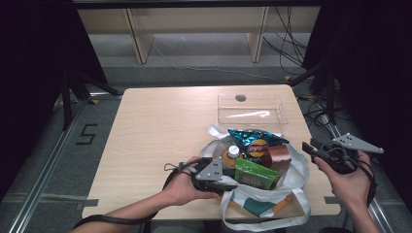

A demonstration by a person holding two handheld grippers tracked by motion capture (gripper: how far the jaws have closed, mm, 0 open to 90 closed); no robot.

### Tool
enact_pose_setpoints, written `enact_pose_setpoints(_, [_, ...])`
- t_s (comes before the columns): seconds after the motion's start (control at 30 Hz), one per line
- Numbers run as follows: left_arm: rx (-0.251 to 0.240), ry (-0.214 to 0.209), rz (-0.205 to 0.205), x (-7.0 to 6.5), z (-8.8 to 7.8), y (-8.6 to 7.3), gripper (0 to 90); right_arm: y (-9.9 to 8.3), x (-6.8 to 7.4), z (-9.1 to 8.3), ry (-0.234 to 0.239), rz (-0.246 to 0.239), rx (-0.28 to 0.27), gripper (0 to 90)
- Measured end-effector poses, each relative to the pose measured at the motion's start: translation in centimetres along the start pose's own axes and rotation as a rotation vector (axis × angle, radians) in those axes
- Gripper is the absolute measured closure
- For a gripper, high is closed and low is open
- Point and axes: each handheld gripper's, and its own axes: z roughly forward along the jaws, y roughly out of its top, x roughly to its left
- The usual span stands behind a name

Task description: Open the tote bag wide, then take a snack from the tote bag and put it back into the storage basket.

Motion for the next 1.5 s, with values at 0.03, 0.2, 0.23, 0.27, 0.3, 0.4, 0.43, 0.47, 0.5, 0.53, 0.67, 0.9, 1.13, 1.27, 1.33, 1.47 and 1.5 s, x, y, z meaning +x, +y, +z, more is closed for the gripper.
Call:
enact_pose_setpoints(0.03, [0.000,0.000,0.000,0.0,0.0,0.0,50.7,0.2,0.3,-0.2,-0.001,0.025,-0.012,61.4])
enact_pose_setpoints(0.2, [-0.081,0.124,-0.103,1.7,-4.0,-0.4,44.1,1.0,0.7,-0.3,0.021,0.005,-0.051,59.1])
enact_pose_setpoints(0.23, [-0.087,0.145,-0.117,2.0,-4.6,-0.6,43.0,1.2,0.8,-0.4,0.032,0.011,-0.043,58.7])
enact_pose_setpoints(0.27, [-0.089,0.166,-0.120,2.3,-5.1,-0.8,41.6,1.3,0.8,-0.3,0.042,-0.003,-0.051,58.4])
enact_pose_setpoints(0.3, [-0.092,0.186,-0.135,2.6,-5.5,-1.1,40.5,1.5,1.0,-0.3,0.037,0.012,-0.057,58.1])
enact_pose_setpoints(0.4, [-0.092,0.219,-0.161,3.0,-6.2,-1.8,38.3,2.0,1.2,-0.3,0.060,0.002,-0.086,56.9])
enact_pose_setpoints(0.43, [-0.093,0.252,-0.209,3.4,-6.7,-2.5,37.5,2.2,1.4,-0.4,0.074,0.002,-0.091,56.3])
enact_pose_setpoints(0.47, [-0.097,0.256,-0.218,3.6,-6.8,-2.6,37.0,2.5,1.5,-0.4,0.082,-0.003,-0.090,56.0])
enact_pose_setpoints(0.5, [-0.101,0.265,-0.242,3.7,-6.9,-2.8,36.5,2.6,1.6,-0.5,0.089,0.000,-0.088,56.0])
enact_pose_setpoints(0.53, [-0.101,0.275,-0.239,3.9,-7.0,-3.0,36.0,2.8,1.8,-0.3,0.081,-0.001,-0.113,55.8])
enact_pose_setpoints(0.67, [-0.105,0.296,-0.267,4.5,-7.3,-3.2,35.8,3.6,2.3,-0.3,0.099,0.004,-0.119,54.4])
enact_pose_setpoints(0.9, [-0.131,0.333,-0.296,5.1,-7.9,-3.5,35.6,3.9,2.3,0.1,0.120,-0.017,-0.132,52.8])
enact_pose_setpoints(1.13, [-0.141,0.328,-0.298,5.2,-7.8,-3.4,35.5,4.5,3.2,0.2,0.168,-0.007,-0.141,48.2])
enact_pose_setpoints(1.27, [-0.131,0.329,-0.289,5.4,-7.6,-3.3,35.6,4.9,3.6,0.6,0.204,-0.030,-0.117,47.4])
enact_pose_setpoints(1.33, [-0.125,0.333,-0.295,5.4,-7.5,-3.2,35.6,4.9,3.8,0.8,0.230,-0.022,-0.100,47.4])
enact_pose_setpoints(1.47, [-0.127,0.324,-0.292,5.3,-7.5,-3.4,35.6,5.0,3.9,1.4,0.251,-0.058,-0.076,49.5])
enact_pose_setpoints(1.5, [-0.124,0.323,-0.291,5.2,-7.5,-3.5,35.6,4.9,4.1,1.5,0.250,-0.045,-0.058,50.0])
